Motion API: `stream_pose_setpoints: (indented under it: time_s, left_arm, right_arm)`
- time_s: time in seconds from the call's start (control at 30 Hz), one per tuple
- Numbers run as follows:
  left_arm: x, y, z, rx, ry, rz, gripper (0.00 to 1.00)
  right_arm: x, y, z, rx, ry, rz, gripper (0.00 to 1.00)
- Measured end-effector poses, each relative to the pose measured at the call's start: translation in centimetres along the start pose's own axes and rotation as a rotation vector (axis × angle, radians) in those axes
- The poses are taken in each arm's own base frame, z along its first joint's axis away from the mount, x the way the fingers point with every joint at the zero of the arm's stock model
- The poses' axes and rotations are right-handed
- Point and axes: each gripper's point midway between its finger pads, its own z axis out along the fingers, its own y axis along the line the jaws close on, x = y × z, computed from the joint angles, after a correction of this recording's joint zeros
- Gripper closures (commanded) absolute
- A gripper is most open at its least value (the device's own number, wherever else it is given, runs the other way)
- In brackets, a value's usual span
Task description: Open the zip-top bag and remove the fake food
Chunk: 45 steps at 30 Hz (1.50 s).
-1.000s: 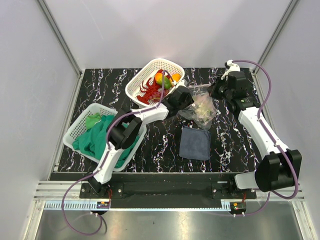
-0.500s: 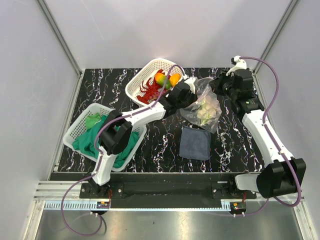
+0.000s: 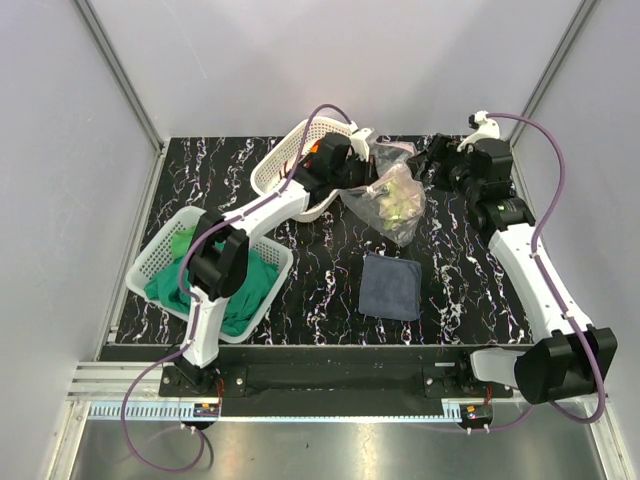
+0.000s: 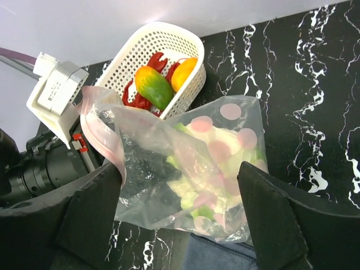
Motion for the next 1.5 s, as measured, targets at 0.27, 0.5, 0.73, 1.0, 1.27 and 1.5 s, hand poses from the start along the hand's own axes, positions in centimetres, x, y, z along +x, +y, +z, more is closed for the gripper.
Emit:
stream_pose_setpoints:
  time_s: [0.27, 0.5, 0.73, 1.0, 1.27, 1.5]
  left_arm:
    - [0.0, -0.8, -1.3, 0.143, 0.048, 0.041, 1.00]
    - [-0.9, 0.0, -2.8, 0.217, 0.051, 0.054, 1.00]
    - [-0.5, -1.2, -2.9, 0.277, 0.064, 0.060, 1.00]
    - [-0.2, -2.7, -2.8, 0.330, 0.072, 0.034, 1.00]
    - [0.1, -3.4, -2.6, 0.342, 0.078, 0.018, 1.00]
    - [1.6, -2.2, -2.2, 0.300, 0.089, -0.005, 1.00]
  right_arm:
    - [-3.2, -3.1, -1.9, 0.081, -0.091, 0.115, 0.09]
    - [-3.6, -8.9, -1.2, 0.199, -0.093, 0.291, 0.09]
    - [1.8, -9.4, 3.4, 0.100, 0.093, 0.384, 0.22]
    - [5.7, -9.0, 5.4, 0.003, 0.181, 0.457, 0.44]
    - [5.7, -7.8, 6.1, -0.049, 0.179, 0.466, 0.91]
    - [5.6, -9.4, 6.4, 0.032, 0.145, 0.473, 1.00]
